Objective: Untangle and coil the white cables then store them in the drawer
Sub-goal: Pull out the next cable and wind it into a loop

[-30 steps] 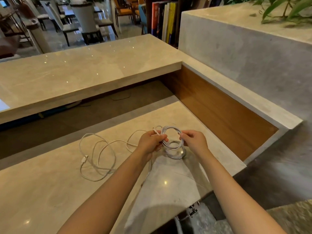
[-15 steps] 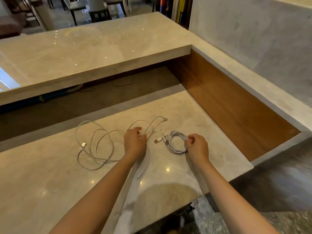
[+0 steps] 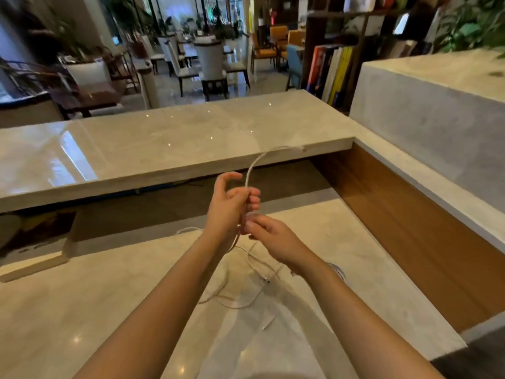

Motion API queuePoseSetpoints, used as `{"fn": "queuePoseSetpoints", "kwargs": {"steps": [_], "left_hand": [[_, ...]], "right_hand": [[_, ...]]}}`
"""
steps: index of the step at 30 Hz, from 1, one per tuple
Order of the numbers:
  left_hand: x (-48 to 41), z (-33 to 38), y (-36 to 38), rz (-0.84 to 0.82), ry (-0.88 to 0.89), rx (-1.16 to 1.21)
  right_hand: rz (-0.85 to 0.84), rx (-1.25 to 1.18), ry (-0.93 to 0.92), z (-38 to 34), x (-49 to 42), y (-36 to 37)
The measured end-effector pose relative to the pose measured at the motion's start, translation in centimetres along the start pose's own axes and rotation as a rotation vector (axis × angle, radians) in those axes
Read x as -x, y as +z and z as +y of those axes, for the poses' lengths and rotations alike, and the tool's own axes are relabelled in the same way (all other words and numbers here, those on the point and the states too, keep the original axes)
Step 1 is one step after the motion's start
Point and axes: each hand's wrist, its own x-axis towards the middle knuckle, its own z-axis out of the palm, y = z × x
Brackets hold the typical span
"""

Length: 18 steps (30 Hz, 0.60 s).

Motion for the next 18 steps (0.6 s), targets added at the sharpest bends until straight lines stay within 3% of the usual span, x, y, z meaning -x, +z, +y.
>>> {"fn": "queuePoseSetpoints", "kwargs": {"steps": [2, 4, 6, 9, 11, 13, 15, 18], "left_hand": [[-0.4, 2.0, -0.5, -0.018, 0.002, 0.078], [-1.0, 3.2, -1.5, -0.065, 0.033, -0.029], [-1.9, 4.2, -2.5, -0.069, 0.113, -0.325], [-3.6, 5.3, -4.2, -0.073, 0.326, -0.96], [-4.5, 5.7, -5.6, -0.046, 0.435, -1.186], [-4.9, 6.4, -6.6, -0.056, 0.538, -1.184], [-4.8, 7.6, -7.1, -0.186, 0.61, -1.029], [-3.8, 10.0, -6.7, -0.398, 0.478, -0.711]], "right_hand": [[-0.038, -0.108, -0.01, -1.4, -0.4, 1.0], [-0.009, -0.168, -0.037, -2.7, -0.7, 1.3], [0.038, -0.193, -0.065, -3.8, -1.0, 1.0], [0.09, -0.161, -0.094, -6.0, -1.2, 0.0], [0.119, -0.132, -0.118, -7.8, -1.1, -0.8], [0.145, -0.131, -0.149, -9.6, -0.9, -1.6], [0.185, -0.152, -0.173, -11.1, -1.0, -2.5], [0.278, -0.246, -0.199, -12.6, -1.4, -3.8]]}}
